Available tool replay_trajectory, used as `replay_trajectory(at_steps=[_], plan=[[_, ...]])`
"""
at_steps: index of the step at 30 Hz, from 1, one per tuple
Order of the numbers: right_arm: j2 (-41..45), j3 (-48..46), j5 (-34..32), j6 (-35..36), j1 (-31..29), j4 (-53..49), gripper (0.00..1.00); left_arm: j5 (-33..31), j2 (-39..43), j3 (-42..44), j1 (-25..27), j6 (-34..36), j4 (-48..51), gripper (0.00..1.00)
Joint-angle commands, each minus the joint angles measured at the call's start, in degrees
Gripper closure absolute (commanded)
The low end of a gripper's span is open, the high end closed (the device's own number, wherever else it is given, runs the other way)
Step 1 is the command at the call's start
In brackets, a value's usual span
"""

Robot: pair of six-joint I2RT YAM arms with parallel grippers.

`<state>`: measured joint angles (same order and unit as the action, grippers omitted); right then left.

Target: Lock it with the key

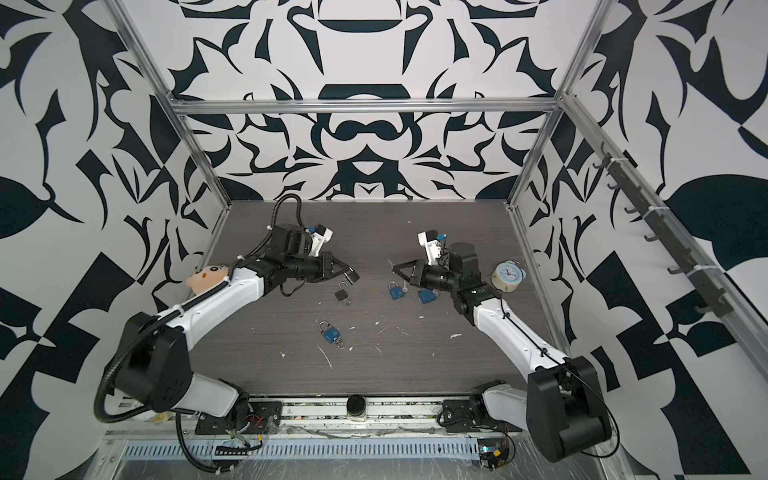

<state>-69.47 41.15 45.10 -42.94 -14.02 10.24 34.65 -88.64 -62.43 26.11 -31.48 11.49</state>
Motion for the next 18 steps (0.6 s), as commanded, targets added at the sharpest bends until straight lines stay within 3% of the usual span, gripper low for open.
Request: replay_trajectory(at_steps=[1, 10, 18], plan=[[0.5, 0.8, -2.0, 1.4, 1.2, -0.5, 1.0, 5.0, -5.1, -6.1, 0.4, 4.9, 3.5, 1.0], [-1.1, 1.0, -4.1, 2.7, 1.5, -1.0, 1.0, 7.9, -21.8, -20.3, 0.9, 9.2, 11.0, 1.0], [-1.7, 0.7, -4.3, 3.6, 1.5, -1.1, 1.0, 8.6, -29.9, -27.5, 0.9, 10.3, 13.7, 1.0]])
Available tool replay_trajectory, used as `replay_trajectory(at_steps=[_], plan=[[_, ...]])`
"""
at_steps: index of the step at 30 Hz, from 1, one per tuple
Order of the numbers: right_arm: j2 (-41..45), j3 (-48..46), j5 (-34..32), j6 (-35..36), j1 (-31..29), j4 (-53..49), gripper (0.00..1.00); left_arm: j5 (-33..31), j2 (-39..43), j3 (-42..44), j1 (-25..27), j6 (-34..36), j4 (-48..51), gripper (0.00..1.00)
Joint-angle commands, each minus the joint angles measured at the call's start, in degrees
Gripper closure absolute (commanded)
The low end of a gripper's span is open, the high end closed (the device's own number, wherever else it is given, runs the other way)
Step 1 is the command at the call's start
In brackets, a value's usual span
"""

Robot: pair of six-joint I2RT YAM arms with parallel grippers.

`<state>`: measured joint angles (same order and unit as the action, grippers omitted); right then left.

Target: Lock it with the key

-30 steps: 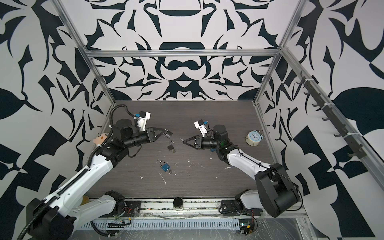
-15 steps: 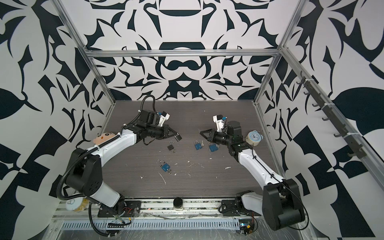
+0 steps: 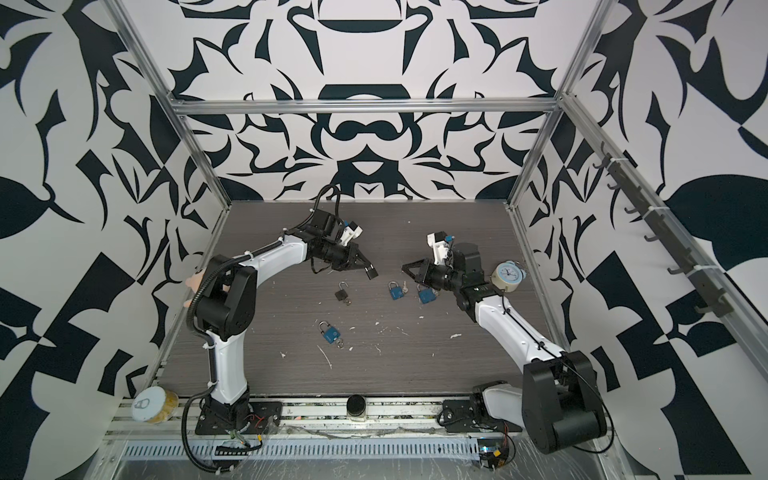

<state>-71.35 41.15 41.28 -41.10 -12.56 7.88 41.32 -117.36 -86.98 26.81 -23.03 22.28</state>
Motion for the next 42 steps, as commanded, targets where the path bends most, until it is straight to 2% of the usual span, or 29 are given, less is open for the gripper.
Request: replay_trajectory(at_steps=[1, 12, 21, 39, 40, 42], plan=[[-0.1, 0.8, -0.4, 1.7, 0.1, 1.1, 1.0, 1.9, -2.2, -3.8, 0.2, 2.1, 3.5, 1.0], [-2.2, 2.2, 0.1, 0.9, 0.0, 0.9, 1.0, 2.8, -12.9, -14.0, 0.2, 5.1, 11.7, 1.0], [-2.3, 2.5, 0.8, -0.6, -0.1, 1.7, 1.0, 2.8, -18.2, -18.6, 0.1, 5.7, 14.1, 1.0], [-5.2, 3.7, -0.1, 0.0, -0.7, 1.7, 1.0, 0.7, -21.3, -19.7, -2.7, 3.8, 11.6, 1.0], [-5.4, 3.8, -0.1, 0.0, -0.7, 1.6, 1.0, 0.6, -21.5, -19.7, -2.7, 3.6, 11.6, 0.99], [-5.6, 3.9, -0.2, 0.1, -0.9, 1.7, 1.0, 0.2, -21.4, -19.4, -2.8, 3.5, 11.5, 0.79]])
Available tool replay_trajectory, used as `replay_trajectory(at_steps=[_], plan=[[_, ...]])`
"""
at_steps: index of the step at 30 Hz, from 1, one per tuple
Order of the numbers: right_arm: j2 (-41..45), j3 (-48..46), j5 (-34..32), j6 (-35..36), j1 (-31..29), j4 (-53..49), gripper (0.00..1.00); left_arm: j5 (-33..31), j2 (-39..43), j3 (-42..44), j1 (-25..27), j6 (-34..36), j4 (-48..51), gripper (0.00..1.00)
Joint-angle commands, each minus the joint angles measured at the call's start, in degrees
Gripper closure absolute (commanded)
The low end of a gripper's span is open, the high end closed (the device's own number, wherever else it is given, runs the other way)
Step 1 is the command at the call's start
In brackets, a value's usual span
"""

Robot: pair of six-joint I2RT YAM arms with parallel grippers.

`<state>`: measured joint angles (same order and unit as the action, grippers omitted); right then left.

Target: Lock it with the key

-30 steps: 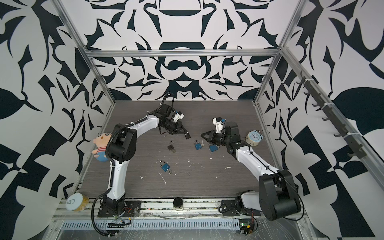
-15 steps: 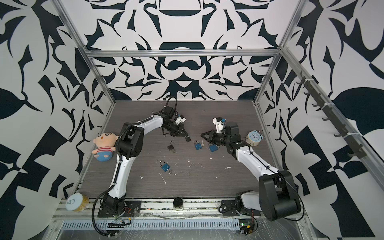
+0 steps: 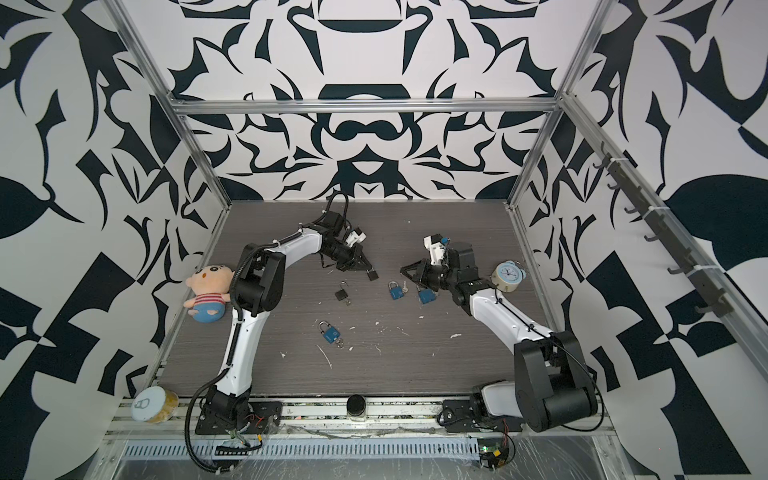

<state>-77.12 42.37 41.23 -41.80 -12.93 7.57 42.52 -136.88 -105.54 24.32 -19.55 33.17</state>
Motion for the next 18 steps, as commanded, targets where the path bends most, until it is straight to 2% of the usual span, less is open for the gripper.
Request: replay_trajectory(at_steps=[1, 5, 10, 18], plan=[[0.1, 2.6, -0.3, 0.9, -0.6, 2.1, 1.0, -1.5, -1.7, -0.5, -0.3, -0.1, 0.4, 0.72], [-0.2, 2.7, -1.0, 1.5, -0.9, 1.5, 1.0, -2.8, 0.1, 2.2, -0.6, -1.0, -1.9, 0.64], [-0.9, 3.1, -3.4, 2.9, -1.3, -0.1, 1.0, -4.4, 4.6, 6.2, -1.8, -3.9, -6.7, 0.62], [-4.1, 7.6, -9.9, 7.4, -5.0, -5.5, 1.0, -7.8, 16.1, 13.3, -3.0, -6.1, -12.1, 0.61]])
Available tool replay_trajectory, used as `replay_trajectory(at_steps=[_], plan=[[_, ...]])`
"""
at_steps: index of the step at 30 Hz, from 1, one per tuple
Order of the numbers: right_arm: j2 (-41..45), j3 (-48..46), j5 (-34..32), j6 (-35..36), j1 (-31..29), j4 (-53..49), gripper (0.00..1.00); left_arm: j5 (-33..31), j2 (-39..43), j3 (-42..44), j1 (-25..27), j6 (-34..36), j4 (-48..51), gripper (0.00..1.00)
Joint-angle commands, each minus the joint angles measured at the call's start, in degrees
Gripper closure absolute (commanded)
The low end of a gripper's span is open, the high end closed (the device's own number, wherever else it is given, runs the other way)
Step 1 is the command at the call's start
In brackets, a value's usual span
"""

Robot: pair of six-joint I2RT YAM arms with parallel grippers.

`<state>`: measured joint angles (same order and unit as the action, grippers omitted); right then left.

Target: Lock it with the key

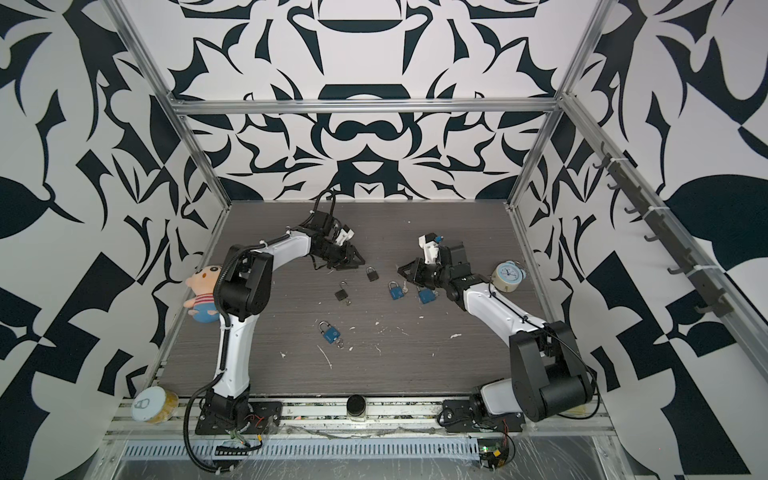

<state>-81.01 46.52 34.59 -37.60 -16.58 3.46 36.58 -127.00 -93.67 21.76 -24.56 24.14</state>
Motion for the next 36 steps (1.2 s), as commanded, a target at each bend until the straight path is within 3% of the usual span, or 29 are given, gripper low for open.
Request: replay_trajectory(at_steps=[1, 18, 29, 36], plan=[[-0.7, 3.9, -3.8, 3.5, -1.8, -1.5, 1.0, -2.2, 7.6, 2.3, -0.5, -1.1, -3.4, 0.61], [-7.0, 10.2, -12.4, 7.8, -7.1, -5.5, 1.0, -6.7, 42.5, 33.8, -0.5, -8.8, -22.6, 0.6], [-14.6, 16.1, -14.6, 10.0, -7.6, -7.3, 1.0, -11.0, 60.1, 48.8, -0.5, -10.8, -25.0, 0.57], [-22.8, 21.9, -15.6, 10.0, -7.9, -7.8, 1.0, -13.5, 64.8, 52.9, -0.5, -10.6, -23.9, 0.55]])
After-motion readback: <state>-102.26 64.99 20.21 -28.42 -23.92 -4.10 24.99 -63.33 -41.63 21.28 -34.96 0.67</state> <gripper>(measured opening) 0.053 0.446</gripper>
